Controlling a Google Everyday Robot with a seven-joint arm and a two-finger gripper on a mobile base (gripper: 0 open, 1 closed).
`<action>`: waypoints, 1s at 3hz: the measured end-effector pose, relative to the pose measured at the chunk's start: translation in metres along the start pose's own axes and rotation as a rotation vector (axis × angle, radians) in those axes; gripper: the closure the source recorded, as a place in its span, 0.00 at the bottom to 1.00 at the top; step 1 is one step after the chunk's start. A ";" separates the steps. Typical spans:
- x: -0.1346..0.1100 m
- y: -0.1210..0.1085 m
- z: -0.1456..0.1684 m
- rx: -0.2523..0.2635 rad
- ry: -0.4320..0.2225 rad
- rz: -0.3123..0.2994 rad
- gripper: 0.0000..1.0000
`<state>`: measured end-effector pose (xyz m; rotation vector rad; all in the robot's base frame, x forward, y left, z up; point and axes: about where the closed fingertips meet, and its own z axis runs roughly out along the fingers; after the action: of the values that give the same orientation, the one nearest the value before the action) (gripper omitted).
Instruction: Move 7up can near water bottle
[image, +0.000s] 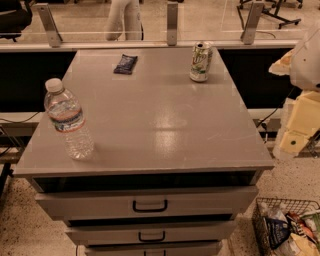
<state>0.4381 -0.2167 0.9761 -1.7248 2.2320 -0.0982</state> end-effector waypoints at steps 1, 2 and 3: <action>0.000 -0.006 0.004 0.017 -0.007 0.006 0.00; -0.001 -0.032 0.020 0.079 -0.051 0.035 0.00; -0.001 -0.085 0.053 0.175 -0.131 0.085 0.00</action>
Offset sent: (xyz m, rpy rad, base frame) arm 0.1200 -0.0207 -0.0375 0.1448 -0.2656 -0.1221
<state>0.5334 -0.2311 0.9471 -1.4994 2.1304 -0.1511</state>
